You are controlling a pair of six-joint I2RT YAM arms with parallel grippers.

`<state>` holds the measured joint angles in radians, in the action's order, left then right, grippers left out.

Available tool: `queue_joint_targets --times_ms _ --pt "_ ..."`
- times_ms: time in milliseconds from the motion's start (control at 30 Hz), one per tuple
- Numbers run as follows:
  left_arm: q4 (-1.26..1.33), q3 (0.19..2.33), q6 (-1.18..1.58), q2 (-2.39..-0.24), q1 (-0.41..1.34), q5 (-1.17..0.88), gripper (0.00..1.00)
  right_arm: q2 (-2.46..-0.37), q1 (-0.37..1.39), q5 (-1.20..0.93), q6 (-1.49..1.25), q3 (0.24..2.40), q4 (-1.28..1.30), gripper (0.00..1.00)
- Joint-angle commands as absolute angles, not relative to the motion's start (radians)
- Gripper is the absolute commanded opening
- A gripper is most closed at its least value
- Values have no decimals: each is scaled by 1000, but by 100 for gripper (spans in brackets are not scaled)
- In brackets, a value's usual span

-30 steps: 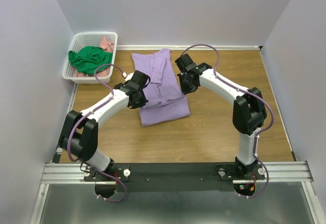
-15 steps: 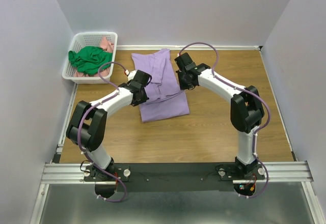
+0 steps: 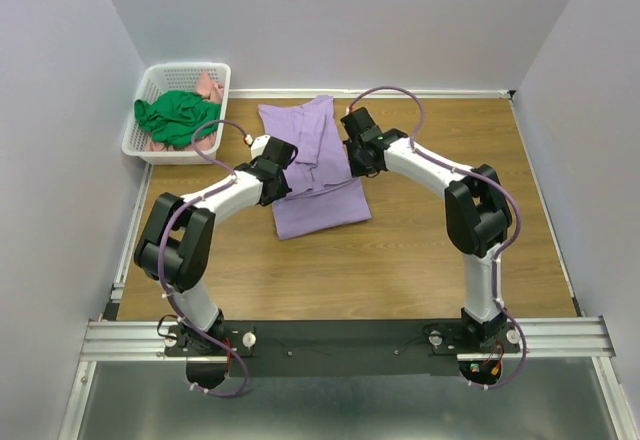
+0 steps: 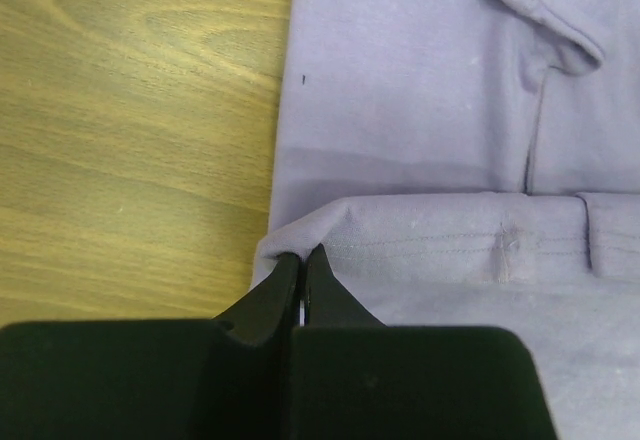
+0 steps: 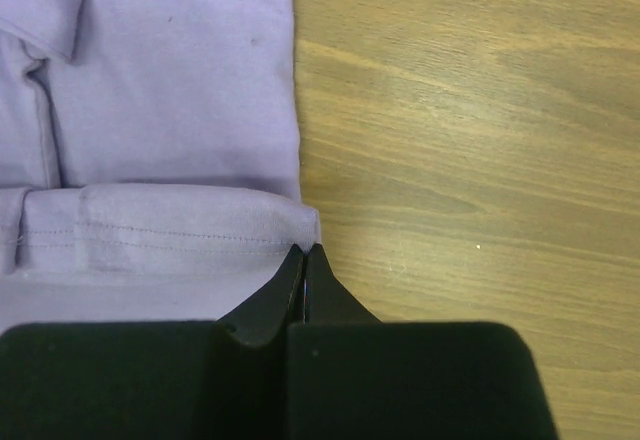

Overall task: Fold and stack the t-shirts
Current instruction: Fold the tshirt

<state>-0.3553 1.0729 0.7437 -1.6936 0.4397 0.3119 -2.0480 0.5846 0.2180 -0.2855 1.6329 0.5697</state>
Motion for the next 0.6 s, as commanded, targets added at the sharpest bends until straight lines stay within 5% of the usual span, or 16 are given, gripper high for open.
queue_joint_targets --times_ms 0,567 --pt "-316 1068 727 -1733 433 370 0 -2092 577 258 -270 1614 523 0" --pt "-302 1100 689 -1715 433 354 0 -2062 565 318 -305 1566 509 1"
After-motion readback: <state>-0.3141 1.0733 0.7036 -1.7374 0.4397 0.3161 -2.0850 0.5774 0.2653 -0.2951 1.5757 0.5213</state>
